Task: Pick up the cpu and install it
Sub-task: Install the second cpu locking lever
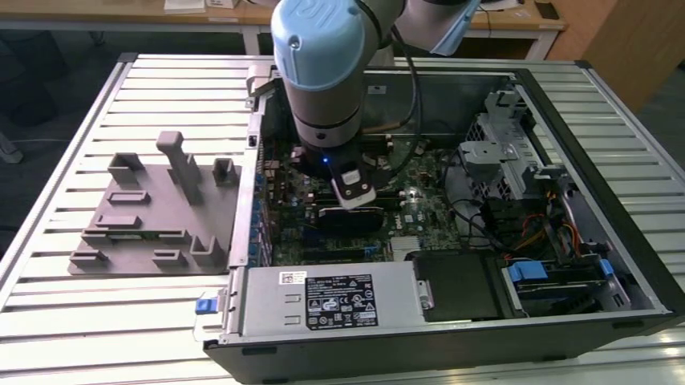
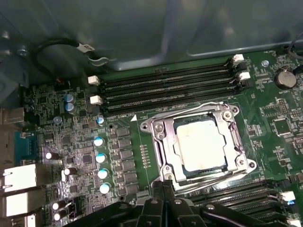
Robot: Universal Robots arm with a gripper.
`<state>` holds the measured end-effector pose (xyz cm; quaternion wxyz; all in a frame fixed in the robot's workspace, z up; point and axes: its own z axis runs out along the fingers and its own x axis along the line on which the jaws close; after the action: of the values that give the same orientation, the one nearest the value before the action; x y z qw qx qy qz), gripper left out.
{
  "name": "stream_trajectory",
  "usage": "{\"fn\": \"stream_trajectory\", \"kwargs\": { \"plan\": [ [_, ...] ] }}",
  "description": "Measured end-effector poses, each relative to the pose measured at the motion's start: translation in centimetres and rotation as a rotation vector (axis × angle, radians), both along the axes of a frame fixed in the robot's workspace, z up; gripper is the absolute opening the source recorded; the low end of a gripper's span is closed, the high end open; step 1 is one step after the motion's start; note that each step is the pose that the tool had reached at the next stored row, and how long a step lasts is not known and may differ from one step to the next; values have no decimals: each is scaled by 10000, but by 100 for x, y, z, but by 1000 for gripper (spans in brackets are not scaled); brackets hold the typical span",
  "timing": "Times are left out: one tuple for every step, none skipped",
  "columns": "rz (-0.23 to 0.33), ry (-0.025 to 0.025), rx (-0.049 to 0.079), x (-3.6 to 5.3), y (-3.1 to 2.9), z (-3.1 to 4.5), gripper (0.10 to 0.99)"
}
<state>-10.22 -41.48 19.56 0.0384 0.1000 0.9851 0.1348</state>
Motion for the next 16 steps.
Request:
{"fn": "stream_trajectory", "kwargs": {
  "plan": [
    [-1,0,26,-1,0,-4,106],
    [-1,-1,43,-1,1,-10,106],
    [-1,0,59,-1,0,-16,106],
    [0,2,83,-1,0,-22,106],
    [0,2,107,-3,0,-28,106],
    [-1,1,131,-4,0,-35,106],
    [0,0,153,-5,0,-43,106],
    [1,-4,169,-5,1,-54,106],
    [0,-4,171,-6,0,-62,106],
    [0,1,165,-9,0,-67,106],
    [-1,1,167,-11,0,-71,106],
    [0,2,166,-12,0,-71,106],
    [0,2,166,-12,0,-71,106],
    [0,1,167,-12,0,-64,106],
    [0,-3,173,-11,1,-49,106],
    [0,-4,176,-11,1,-25,106]
  ]
}}
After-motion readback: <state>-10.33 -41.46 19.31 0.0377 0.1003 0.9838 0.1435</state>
